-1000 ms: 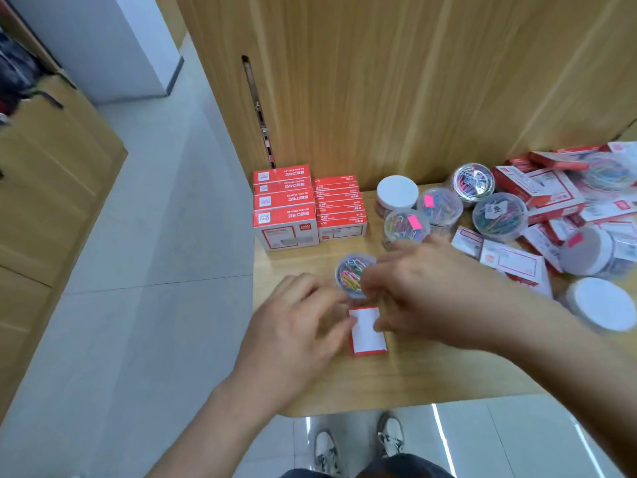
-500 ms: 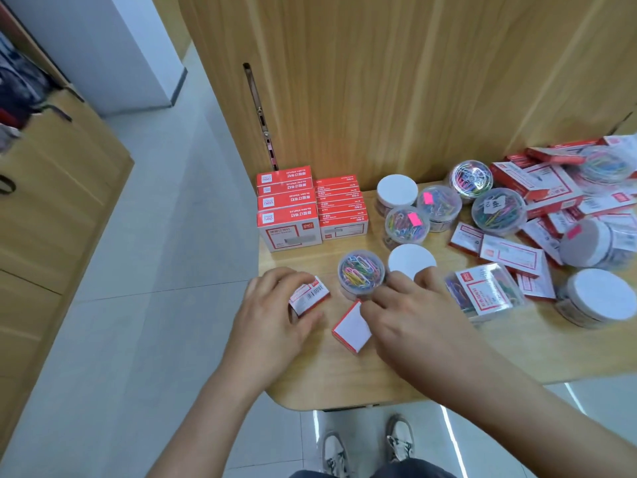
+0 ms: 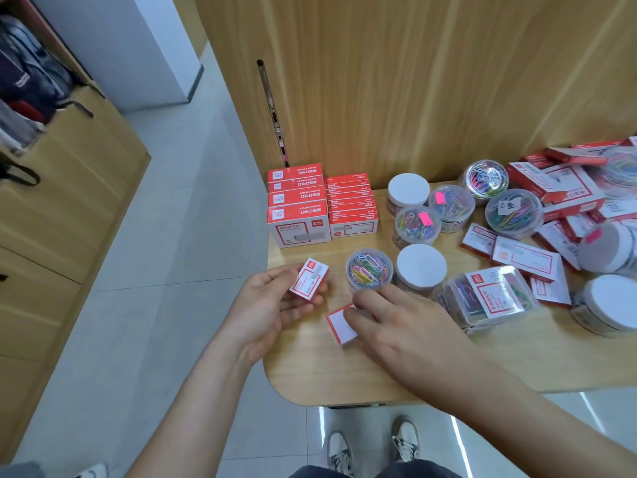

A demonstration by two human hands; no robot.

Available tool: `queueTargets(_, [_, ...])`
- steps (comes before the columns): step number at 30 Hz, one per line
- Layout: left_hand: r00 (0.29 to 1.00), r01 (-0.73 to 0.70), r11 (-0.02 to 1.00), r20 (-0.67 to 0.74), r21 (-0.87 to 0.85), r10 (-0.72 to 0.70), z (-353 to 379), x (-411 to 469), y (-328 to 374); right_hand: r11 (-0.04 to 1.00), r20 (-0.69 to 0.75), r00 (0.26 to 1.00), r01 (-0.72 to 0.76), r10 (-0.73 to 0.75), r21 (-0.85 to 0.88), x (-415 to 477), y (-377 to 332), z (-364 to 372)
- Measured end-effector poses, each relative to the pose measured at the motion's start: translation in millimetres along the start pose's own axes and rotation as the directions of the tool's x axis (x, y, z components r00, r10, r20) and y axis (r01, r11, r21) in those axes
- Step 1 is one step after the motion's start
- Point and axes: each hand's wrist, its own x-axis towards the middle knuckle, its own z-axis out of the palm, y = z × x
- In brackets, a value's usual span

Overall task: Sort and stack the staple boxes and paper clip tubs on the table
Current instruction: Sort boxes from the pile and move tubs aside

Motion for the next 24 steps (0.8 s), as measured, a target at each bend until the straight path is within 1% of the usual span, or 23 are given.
queueTargets(2, [1.0,0.004,1.0,-0.003,-0.027,-0.004,-2.1,-0.1,-2.0,0.998,0.039,0.999,-0.025,0.022,0.065,-0.3,-2.6,2.4])
queueTargets(6, [0.999,-0.036,0.999,0.004,-0.033,0.036,-5.4,-0.3,-6.9,0.976,0.153,0.988,-0.013,-0.021,0.217,6.3,-2.0,8.3])
queueTargets(8, [0.995,-0.089,0.996,-0.031,0.032,0.09,-5.7,-0.5,-7.2,0.918,0.133,0.989,-0.108,0.061,0.382,5.9,-1.1,4.8])
queueTargets(9, [0.99,-0.128,0.987,-0.055,0.097,0.133,-6.4,0.4,-8.2,0.833,0.136,0.982,-0.185,0.132,0.522,5.7,-2.0,-0.3])
queueTargets(10, [0.981,-0.167,0.971,-0.072,0.169,0.181,-7.1,1.0,-9.2,0.647,0.181,0.96,-0.277,0.212,0.711,6.2,-3.4,-6.2])
queueTargets(11, [0.97,-0.206,0.949,-0.078,0.238,0.23,-8.6,1.5,-11.1,0.329,0.277,0.921,-0.36,0.273,0.873,7.3,-4.5,-11.8])
queueTargets(12, [0.959,-0.241,0.923,-0.074,0.299,0.274,-9.0,1.9,-12.6,-0.023,0.41,0.867,-0.421,0.284,0.907,8.0,-4.2,-16.1])
queueTargets(13, [0.947,-0.276,0.897,-0.064,0.345,0.315,-9.4,2.1,-14.0,-0.303,0.528,0.814,-0.453,0.243,0.838,9.2,-4.0,-20.5])
queueTargets(14, [0.933,-0.314,0.867,-0.044,0.387,0.358,-9.0,1.5,-15.0,-0.471,0.598,0.779,-0.464,0.187,0.75,9.6,-3.7,-23.2])
queueTargets(15, [0.913,-0.361,0.824,-0.015,0.436,0.408,-8.2,0.5,-17.0,-0.567,0.635,0.76,-0.465,0.138,0.68,10.7,-3.3,-25.7])
queueTargets(16, [0.879,-0.42,0.746,0.028,0.516,0.475,-8.1,-0.7,-20.0,-0.624,0.651,0.752,-0.462,0.1,0.63,12.1,-3.0,-27.5])
queueTargets(17, [0.825,-0.486,0.62,0.089,0.616,0.559,-8.9,-0.9,-24.1,-0.66,0.657,0.75,-0.456,0.075,0.597,13.1,-2.9,-28.5])
queueTargets(18, [0.761,-0.537,0.469,0.162,0.701,0.629,-10.0,-0.6,-28.6,-0.681,0.656,0.752,-0.449,0.061,0.578,14.3,-2.6,-28.5])
queueTargets(19, [0.709,-0.567,0.341,0.232,0.75,0.666,-11.5,0.4,-33.8,-0.693,0.655,0.754,-0.443,0.055,0.568,14.8,-2.1,-28.7])
queueTargets(20, [0.681,-0.579,0.261,0.282,0.772,0.676,-13.0,0.6,-38.0,-0.702,0.654,0.755,-0.439,0.051,0.561,14.9,-1.8,-28.6])
queueTargets(21, [0.672,-0.585,0.232,0.304,0.777,0.675,-14.3,0.8,-41.0,-0.706,0.653,0.756,-0.435,0.05,0.558,14.7,-1.2,-27.9])
queueTargets(22, [0.673,-0.587,0.237,0.304,0.774,0.675,-14.3,-0.2,-41.2,-0.707,0.65,0.758,-0.432,0.052,0.56,14.3,-0.4,-26.8])
queueTargets(23, [0.674,-0.588,0.265,0.283,0.764,0.682,-14.2,-2.0,-40.1,-0.704,0.648,0.759,-0.431,0.056,0.565,14.2,0.3,-26.6])
queueTargets(24, [0.679,-0.584,0.314,0.238,0.749,0.694,-13.0,-6.0,-37.0,-0.698,0.645,0.762,-0.428,0.063,0.574,14.1,0.4,-27.0])
